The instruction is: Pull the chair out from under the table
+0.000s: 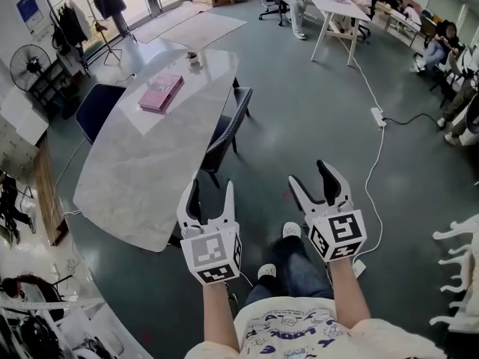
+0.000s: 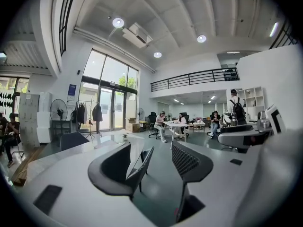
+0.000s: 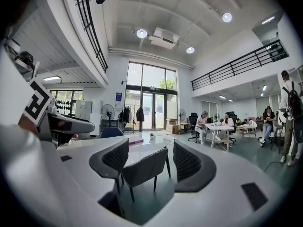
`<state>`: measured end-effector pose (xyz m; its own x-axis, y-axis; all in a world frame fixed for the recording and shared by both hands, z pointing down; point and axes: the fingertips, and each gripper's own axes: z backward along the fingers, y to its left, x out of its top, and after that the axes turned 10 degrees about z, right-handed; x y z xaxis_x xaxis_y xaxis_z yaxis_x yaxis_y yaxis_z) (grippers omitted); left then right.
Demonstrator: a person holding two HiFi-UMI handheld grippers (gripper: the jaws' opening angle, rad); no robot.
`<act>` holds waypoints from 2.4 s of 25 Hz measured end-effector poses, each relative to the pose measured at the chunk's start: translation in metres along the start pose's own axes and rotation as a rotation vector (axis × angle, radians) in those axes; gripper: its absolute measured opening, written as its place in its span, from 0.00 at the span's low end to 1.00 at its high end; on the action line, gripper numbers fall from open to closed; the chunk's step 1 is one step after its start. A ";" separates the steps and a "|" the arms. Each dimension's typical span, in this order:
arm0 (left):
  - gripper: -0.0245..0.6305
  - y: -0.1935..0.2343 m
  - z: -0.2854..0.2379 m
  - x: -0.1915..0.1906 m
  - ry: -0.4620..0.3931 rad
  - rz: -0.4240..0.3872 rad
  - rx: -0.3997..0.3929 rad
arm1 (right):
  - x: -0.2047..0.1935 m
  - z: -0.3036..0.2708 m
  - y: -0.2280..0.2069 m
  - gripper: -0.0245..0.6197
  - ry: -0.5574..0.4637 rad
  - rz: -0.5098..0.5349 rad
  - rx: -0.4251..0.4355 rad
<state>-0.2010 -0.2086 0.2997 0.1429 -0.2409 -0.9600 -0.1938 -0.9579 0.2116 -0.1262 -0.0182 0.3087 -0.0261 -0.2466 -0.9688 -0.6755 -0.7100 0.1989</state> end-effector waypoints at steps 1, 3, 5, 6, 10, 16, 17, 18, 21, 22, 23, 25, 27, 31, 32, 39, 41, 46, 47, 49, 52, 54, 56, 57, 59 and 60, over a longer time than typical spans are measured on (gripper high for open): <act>0.46 0.000 -0.006 -0.001 0.004 0.003 0.001 | -0.001 -0.005 -0.004 0.49 0.003 0.001 0.001; 0.47 0.002 -0.019 -0.003 0.013 0.006 0.010 | -0.004 -0.017 -0.012 0.50 0.008 0.003 0.005; 0.46 0.004 -0.033 -0.004 0.019 0.007 0.022 | -0.006 -0.032 -0.020 0.50 0.010 0.002 0.012; 0.47 0.006 -0.040 -0.004 0.021 0.008 0.027 | -0.007 -0.040 -0.024 0.50 0.010 0.002 0.016; 0.47 0.012 -0.080 0.000 0.030 0.005 0.052 | -0.008 -0.082 -0.044 0.50 0.008 0.002 0.037; 0.47 0.011 -0.141 0.010 0.030 -0.006 0.095 | -0.006 -0.149 -0.079 0.50 -0.001 0.012 0.095; 0.47 0.010 -0.153 0.012 0.034 -0.005 0.103 | -0.005 -0.161 -0.086 0.50 0.000 0.015 0.105; 0.48 0.009 -0.164 0.013 0.039 -0.006 0.110 | -0.005 -0.174 -0.092 0.50 0.002 0.018 0.117; 0.48 0.010 -0.198 0.016 0.050 -0.010 0.138 | -0.005 -0.214 -0.108 0.50 0.002 0.028 0.162; 0.48 0.011 -0.209 0.018 0.050 -0.009 0.147 | -0.005 -0.227 -0.114 0.50 0.000 0.031 0.178; 0.49 0.011 -0.220 0.020 0.049 -0.008 0.155 | -0.004 -0.240 -0.119 0.50 -0.002 0.035 0.193; 0.49 0.012 -0.239 0.022 0.050 -0.008 0.172 | -0.005 -0.263 -0.128 0.50 -0.003 0.047 0.223; 0.49 0.015 -0.254 0.020 0.057 -0.012 0.192 | -0.008 -0.282 -0.134 0.50 -0.003 0.061 0.256; 0.50 0.018 -0.282 0.012 0.076 -0.019 0.242 | -0.019 -0.318 -0.150 0.50 0.004 0.068 0.313; 0.50 0.019 -0.287 0.010 0.081 -0.024 0.255 | -0.022 -0.326 -0.153 0.50 0.006 0.069 0.329; 0.50 0.025 -0.317 -0.004 0.125 -0.029 0.308 | -0.040 -0.373 -0.158 0.54 0.024 0.109 0.444; 0.50 0.029 -0.321 -0.010 0.144 -0.035 0.318 | -0.046 -0.382 -0.154 0.54 0.034 0.126 0.472; 0.50 0.041 -0.325 -0.026 0.185 -0.030 0.325 | -0.060 -0.400 -0.137 0.55 0.058 0.157 0.537; 0.50 0.043 -0.326 -0.030 0.194 -0.031 0.324 | -0.063 -0.403 -0.134 0.55 0.063 0.166 0.552; 0.50 0.046 -0.330 -0.038 0.220 -0.041 0.319 | -0.071 -0.410 -0.128 0.55 0.078 0.192 0.579; 0.50 0.052 -0.340 -0.053 0.254 -0.065 0.311 | -0.083 -0.421 -0.120 0.55 0.098 0.224 0.609; 0.50 0.056 -0.346 -0.063 0.277 -0.073 0.306 | -0.090 -0.428 -0.113 0.55 0.110 0.244 0.628; 0.50 0.058 -0.353 -0.074 0.311 -0.068 0.288 | -0.095 -0.436 -0.106 0.55 0.121 0.274 0.648; 0.50 0.058 -0.357 -0.079 0.328 -0.067 0.276 | -0.098 -0.439 -0.103 0.55 0.127 0.288 0.659; 0.50 0.059 -0.364 -0.089 0.364 -0.073 0.253 | -0.103 -0.445 -0.095 0.55 0.143 0.308 0.686; 0.50 0.060 -0.368 -0.095 0.381 -0.078 0.243 | -0.107 -0.449 -0.091 0.55 0.152 0.317 0.700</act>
<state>0.1315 -0.3008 0.4708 0.5038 -0.2534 -0.8258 -0.3842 -0.9220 0.0485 0.2692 -0.2234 0.4602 -0.2289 -0.4912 -0.8404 -0.9614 -0.0214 0.2743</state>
